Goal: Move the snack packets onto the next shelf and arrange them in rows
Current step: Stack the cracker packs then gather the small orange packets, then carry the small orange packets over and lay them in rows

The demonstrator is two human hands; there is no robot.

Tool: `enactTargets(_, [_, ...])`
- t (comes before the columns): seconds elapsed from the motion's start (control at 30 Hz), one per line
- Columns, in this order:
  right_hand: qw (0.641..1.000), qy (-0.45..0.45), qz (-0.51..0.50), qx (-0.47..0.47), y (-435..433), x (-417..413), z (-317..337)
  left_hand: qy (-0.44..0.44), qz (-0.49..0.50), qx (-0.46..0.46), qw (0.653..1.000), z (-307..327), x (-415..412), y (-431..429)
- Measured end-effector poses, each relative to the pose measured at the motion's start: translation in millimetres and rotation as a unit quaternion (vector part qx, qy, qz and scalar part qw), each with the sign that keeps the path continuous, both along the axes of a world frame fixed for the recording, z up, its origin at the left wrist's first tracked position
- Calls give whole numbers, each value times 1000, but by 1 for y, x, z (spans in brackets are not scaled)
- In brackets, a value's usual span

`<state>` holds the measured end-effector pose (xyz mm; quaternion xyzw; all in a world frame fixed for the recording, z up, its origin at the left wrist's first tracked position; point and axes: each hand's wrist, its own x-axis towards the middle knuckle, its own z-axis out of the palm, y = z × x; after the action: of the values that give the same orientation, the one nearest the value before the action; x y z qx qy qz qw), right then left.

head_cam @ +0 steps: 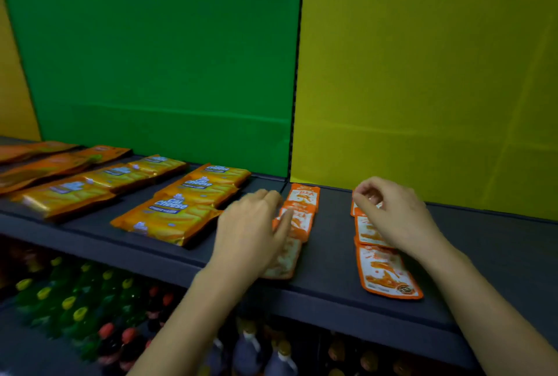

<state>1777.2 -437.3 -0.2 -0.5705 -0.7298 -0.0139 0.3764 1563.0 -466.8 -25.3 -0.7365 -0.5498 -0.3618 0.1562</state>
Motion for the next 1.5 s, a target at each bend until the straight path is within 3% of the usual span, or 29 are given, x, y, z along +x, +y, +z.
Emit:
enactTargets(0.23, [985, -49, 165, 32, -28, -143, 2, -38, 170, -12, 985, -3, -160, -52])
enactTargets(0.47, [950, -61, 307, 0, -64, -317, -18, 0, 322, -39, 946, -22, -323, -151])
enactTargets(0.83, [899, -104, 422, -52, -125, -533, -55, -10, 473, -80, 878, -46, -488, -276])
enactTargets(1.37, [882, -135, 442, -94, -38, -751, -86, -61, 522, -112, 843, -83, -677, -207])
enactTargets(1.5, [877, -135, 457, -57, -14, -821, -73, -47, 542, -104, 832, -70, -738, -181])
